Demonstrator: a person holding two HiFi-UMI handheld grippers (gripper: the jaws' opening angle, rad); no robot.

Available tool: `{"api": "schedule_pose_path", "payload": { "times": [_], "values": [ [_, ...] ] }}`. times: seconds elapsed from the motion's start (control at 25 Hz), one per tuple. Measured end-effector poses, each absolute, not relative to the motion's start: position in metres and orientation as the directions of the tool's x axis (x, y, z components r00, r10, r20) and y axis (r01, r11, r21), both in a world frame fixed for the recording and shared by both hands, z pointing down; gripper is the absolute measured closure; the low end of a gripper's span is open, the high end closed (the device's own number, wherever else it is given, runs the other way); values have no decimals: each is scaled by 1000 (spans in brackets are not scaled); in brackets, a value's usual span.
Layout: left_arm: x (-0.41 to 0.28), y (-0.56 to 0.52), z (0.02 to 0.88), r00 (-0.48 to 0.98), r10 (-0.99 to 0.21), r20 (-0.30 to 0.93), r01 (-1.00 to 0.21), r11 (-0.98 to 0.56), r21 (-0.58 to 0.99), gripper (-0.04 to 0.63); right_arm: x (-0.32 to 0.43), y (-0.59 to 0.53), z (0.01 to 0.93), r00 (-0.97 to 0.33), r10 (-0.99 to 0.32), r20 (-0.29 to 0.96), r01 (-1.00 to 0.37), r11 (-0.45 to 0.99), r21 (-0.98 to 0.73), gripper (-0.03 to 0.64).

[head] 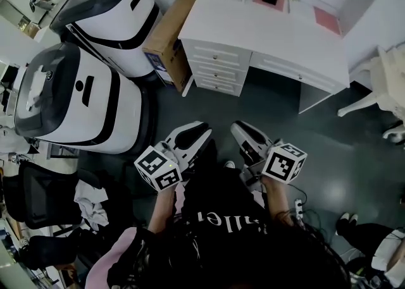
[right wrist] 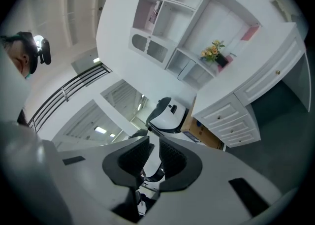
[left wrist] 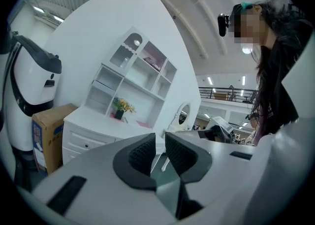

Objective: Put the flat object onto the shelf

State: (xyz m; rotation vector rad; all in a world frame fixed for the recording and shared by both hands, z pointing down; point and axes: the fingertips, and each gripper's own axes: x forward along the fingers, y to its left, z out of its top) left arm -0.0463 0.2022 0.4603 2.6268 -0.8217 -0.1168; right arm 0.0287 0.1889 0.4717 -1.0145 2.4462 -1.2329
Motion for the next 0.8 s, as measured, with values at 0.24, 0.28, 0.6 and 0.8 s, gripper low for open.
{"api": "schedule_pose_path", "payload": {
  "times": [0.24, 0.28, 0.6, 0.8],
  "values": [
    [-50, 223, 462, 803, -593, 49, -556, -718, 419, 549, 20, 208, 470, -773, -625, 112, -479, 457, -749, 532],
    [-51, 226, 462, 804, -592, 48, -555, -720, 417, 551, 18, 211, 470, -777, -620, 114, -480, 464, -745, 534],
    [-52, 242, 462, 801, -597, 50, -557, -711, 428, 554, 17, 227, 470, -793, -598, 112, -471, 488, -735, 538],
    [-55, 251, 461, 787, -613, 67, -573, -688, 445, 554, 16, 235, 469, -799, -591, 106, -461, 491, -739, 540]
  ]
}}
